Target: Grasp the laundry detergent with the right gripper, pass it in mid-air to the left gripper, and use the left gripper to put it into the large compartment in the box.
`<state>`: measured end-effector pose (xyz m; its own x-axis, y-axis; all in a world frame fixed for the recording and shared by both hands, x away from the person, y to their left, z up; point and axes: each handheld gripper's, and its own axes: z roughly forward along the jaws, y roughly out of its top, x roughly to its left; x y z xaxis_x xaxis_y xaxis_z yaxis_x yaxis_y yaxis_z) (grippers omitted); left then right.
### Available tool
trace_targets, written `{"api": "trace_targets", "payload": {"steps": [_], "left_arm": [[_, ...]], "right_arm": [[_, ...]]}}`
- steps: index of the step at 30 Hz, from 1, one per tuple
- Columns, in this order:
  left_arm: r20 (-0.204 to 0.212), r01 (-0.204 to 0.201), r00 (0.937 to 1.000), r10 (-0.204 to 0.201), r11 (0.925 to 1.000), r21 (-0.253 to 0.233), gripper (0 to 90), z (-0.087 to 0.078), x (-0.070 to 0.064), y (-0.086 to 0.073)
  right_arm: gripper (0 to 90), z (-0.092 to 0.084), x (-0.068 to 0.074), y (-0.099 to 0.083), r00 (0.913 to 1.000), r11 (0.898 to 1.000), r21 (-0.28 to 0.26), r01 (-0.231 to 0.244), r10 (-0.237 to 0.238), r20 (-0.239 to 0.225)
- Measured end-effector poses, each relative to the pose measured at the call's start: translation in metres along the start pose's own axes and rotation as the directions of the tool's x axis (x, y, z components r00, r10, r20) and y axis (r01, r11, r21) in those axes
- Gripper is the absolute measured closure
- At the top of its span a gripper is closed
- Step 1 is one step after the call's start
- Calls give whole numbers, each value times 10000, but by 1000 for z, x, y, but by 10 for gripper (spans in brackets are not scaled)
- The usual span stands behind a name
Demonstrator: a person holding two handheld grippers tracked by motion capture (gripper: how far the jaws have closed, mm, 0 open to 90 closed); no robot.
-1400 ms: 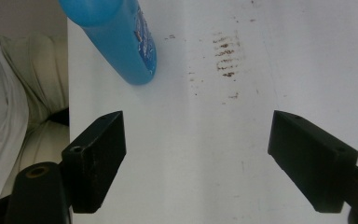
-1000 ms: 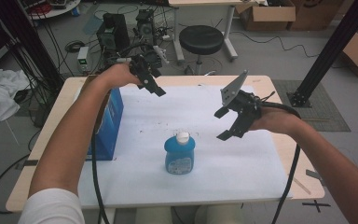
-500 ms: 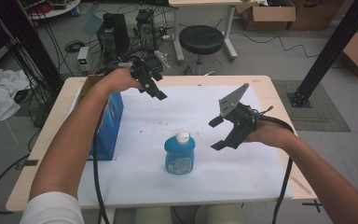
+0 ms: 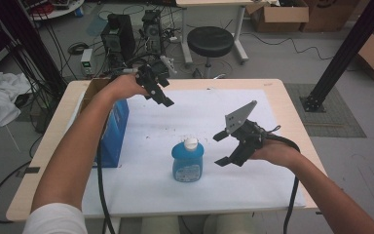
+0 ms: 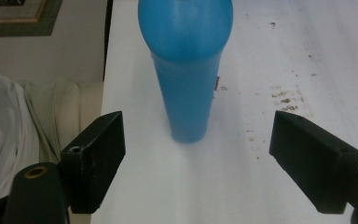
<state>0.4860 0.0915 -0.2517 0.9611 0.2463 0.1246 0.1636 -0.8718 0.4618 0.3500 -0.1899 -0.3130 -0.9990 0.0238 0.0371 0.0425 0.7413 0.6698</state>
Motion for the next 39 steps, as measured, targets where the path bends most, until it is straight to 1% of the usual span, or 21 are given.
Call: {"api": "trace_targets", "payload": {"steps": [9, 13, 19, 21, 29, 32, 34, 39], "left_arm": [[5, 2, 10000, -2, 10000, 9, 177, 1, 0, 0], [-42, 22, 10000, -23, 10000, -94, 177, 0, 0, 0], [-57, 12, 10000, -13, 10000, -76, 177, 0, 0, 0], [-75, 5, 10000, -5, 10000, -46, 177, 1, 0, 1], [-27, -4, 10000, 4, 10000, -72, 177, 1, -1, 1], [-28, -3, 10000, 3, 10000, -36, 177, 1, -1, 1], [-23, 1, 10000, -1, 10000, -54, 177, 2, 0, 1], [-32, -7, 10000, 7, 10000, -56, 177, 2, -1, 2]], "right_arm": [[180, 12, 5, -4, 10000, 9986, -528, 53, -51, 45], [179, 17, 7, -6, 9999, 9967, -801, 109, -99, 127], [179, 23, 8, -9, 10000, 9958, -920, 21, -13, 82], [179, 25, 8, -10, 10000, 9944, -1061, -5, 15, 98], [178, 31, 9, -11, 9999, 9918, -1277, 17, 3, 158], [178, 33, 10, -12, 9998, 9897, -1430, -21, 49, 193], [178, 36, 10, -13, 9998, 9866, -1627, -97, 123, 149], [178, 43, 11, -14, 9998, 9808, -1948, -86, 121, 170]]}}
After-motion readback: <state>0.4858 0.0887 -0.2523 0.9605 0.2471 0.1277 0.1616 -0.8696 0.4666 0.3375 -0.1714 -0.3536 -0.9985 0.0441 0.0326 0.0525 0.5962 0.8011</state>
